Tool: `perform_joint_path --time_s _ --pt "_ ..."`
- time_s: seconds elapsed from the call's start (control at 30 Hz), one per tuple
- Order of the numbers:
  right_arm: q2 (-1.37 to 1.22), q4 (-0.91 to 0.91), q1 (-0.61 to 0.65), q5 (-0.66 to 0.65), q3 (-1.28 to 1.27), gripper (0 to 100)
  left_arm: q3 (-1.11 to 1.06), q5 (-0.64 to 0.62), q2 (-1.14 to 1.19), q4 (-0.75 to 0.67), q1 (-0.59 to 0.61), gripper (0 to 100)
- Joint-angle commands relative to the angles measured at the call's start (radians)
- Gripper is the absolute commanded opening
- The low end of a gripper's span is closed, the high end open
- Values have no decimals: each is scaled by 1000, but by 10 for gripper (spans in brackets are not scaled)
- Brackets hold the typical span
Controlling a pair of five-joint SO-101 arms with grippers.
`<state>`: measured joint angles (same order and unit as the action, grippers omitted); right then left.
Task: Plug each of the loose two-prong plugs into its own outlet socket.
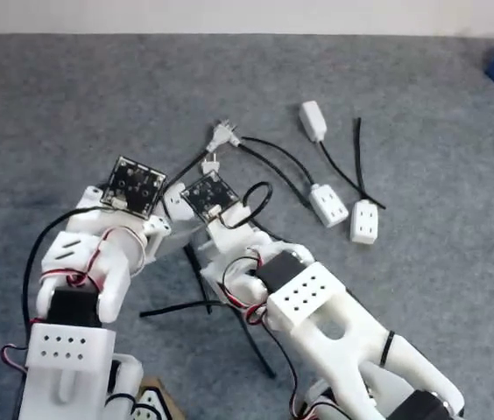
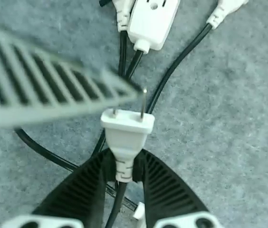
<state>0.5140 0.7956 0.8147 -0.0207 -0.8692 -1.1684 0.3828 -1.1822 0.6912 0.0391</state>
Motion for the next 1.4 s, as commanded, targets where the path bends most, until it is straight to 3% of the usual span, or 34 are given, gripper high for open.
perform_joint_path --time_s 0.0,0.17,0.63,0.9,1.2,1.37 --pt "77 7 12 11 13 8 -30 2 -12 -44 10 475" --pt "205 110 12 3 54 8 -104 2 -12 -118 15 474" --pt "257 160 35 -25 71 8 -156 2 -10 -127 13 474" --pt "249 340 33 -26 306 8 -156 0 -10 -121 10 474" --pt "248 343 31 -26 318 8 -157 -35 -10 -121 8 474" --pt "248 343 27 -26 321 8 -191 -35 -12 -120 -50 474"
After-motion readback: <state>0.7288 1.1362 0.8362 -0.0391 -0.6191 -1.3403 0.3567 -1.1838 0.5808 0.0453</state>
